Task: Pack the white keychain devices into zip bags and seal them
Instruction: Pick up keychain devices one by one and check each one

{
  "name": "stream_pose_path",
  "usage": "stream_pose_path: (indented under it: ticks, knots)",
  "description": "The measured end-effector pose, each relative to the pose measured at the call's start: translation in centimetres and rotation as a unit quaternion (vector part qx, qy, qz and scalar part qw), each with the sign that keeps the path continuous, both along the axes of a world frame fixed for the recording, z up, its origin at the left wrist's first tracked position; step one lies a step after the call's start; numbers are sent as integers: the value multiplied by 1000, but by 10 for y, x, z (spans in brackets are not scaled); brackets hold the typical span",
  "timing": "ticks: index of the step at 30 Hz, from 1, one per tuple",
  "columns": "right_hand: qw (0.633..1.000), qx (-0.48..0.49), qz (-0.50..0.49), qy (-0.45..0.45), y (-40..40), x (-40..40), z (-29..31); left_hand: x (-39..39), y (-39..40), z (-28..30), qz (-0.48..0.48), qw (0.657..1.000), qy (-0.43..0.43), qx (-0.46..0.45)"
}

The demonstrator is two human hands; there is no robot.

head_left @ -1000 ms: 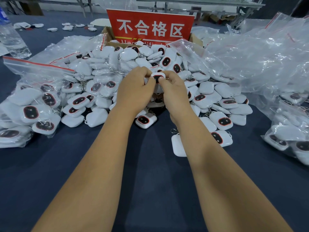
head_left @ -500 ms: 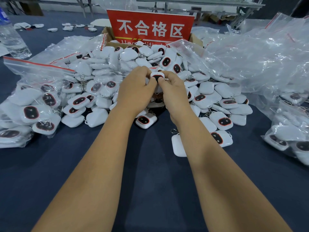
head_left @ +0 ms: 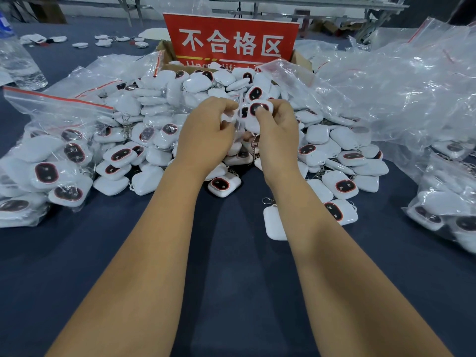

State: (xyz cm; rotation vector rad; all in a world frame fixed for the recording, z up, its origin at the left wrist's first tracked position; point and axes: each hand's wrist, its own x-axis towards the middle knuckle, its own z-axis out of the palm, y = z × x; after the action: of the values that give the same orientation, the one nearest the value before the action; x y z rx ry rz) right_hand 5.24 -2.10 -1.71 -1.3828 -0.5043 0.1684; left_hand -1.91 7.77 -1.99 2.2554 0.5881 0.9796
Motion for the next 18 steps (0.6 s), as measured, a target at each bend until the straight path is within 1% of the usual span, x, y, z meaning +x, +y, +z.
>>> stream_pose_path:
  ticks: [5, 8, 10, 12, 15, 18]
  knots:
    - [998, 47, -21, -23, -2, 2, 1, 1, 1, -2, 3, 997, 22, 71]
    - [997, 64, -32, 19, -2, 5, 3, 2, 0, -2, 2, 996, 29, 89]
    - [991, 103, -3, 82, -2, 7, 4, 2, 1, -2, 2, 995, 37, 96]
    - [980, 152, 41, 121, -3, 7, 6, 3, 1, -3, 0, 994, 40, 101]
    - [968, 197, 94, 127, -3, 5, 8, 3, 2, -3, -7, 993, 35, 114]
    - [969, 195, 104, 109, -4, 4, 7, 3, 2, -2, -5, 991, 43, 124]
